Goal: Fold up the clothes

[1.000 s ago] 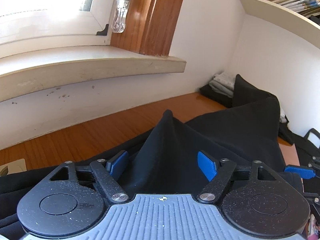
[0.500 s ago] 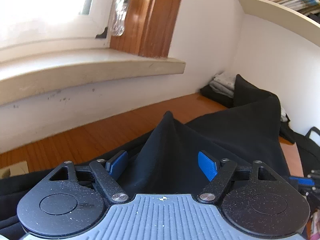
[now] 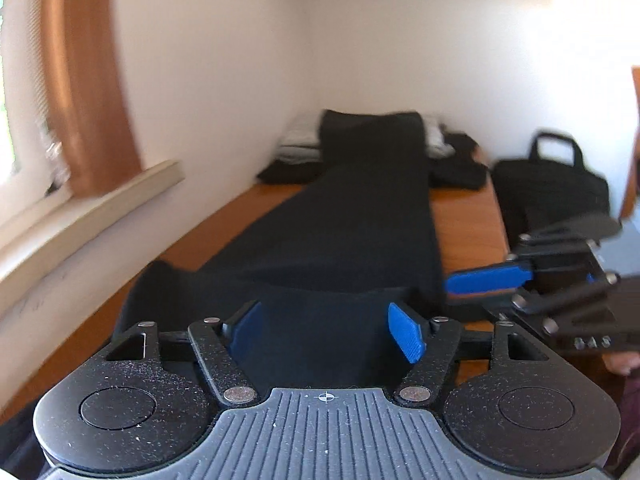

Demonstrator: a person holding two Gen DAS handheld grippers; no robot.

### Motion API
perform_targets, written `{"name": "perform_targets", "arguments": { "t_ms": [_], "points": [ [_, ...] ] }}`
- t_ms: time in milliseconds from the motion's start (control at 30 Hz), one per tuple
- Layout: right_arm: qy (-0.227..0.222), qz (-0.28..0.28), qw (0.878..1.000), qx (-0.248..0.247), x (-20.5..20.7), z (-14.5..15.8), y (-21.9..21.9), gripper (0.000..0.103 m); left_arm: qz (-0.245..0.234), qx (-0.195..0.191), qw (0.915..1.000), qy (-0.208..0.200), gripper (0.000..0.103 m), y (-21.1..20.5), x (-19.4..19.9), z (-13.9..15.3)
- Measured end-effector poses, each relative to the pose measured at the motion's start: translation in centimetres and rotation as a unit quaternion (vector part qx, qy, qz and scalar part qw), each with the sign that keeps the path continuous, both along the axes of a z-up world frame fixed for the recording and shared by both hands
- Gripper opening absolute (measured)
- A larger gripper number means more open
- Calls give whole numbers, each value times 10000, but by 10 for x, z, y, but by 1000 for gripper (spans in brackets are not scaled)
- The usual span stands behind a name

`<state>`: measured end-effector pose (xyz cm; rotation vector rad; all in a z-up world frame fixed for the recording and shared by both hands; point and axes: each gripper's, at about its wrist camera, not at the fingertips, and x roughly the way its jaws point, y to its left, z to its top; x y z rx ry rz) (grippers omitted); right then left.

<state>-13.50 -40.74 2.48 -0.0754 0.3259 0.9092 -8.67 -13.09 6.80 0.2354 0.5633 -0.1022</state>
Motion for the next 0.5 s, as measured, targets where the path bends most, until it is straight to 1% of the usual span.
{"name": "perform_targets", "arguments": {
  "t_ms": [33, 67, 100, 133, 167, 200, 233, 267, 367, 433, 500],
  "points": [
    [-15, 51, 10000, -6, 0, 0, 0, 11, -12, 154, 9999, 31, 71, -6, 3, -3],
    [-30, 103, 9999, -12, 0, -1, 1, 11, -3, 278, 9996, 72, 66, -9, 7, -6],
    [-55, 154, 9999, -28, 0, -1, 2, 11, 6, 402, 9991, 112, 58, -13, 11, -10],
    [-92, 206, 9997, -55, -1, -2, 3, 11, -12, 483, 9987, 151, 46, -16, 14, -13],
    [-114, 264, 9996, -75, -2, -2, 5, 11, -67, 495, 9986, 182, 38, -16, 15, -14],
    [-123, 328, 9993, -90, -3, -2, 7, 11, -121, 457, 9987, 179, 10, -16, 16, -13],
    [-137, 391, 9991, -87, -4, -2, 8, 12, -167, 390, 9990, 149, 7, -15, 15, -12],
    [-157, 452, 9988, -65, -5, -1, 10, 12, -203, 358, 9991, 78, 7, -16, 13, -9],
    [-209, 634, 9978, 46, -8, 4, 16, 12, -237, 418, 9987, -179, 7, -19, 3, 1],
    [-230, 737, 9970, 109, -8, 8, 22, 12, -230, 364, 9987, -291, 7, -21, -2, 7],
    [-306, 645, 9974, -20, -8, 8, 31, 13, -201, 341, 9987, -317, 7, -23, -2, 10]
  ]
}}
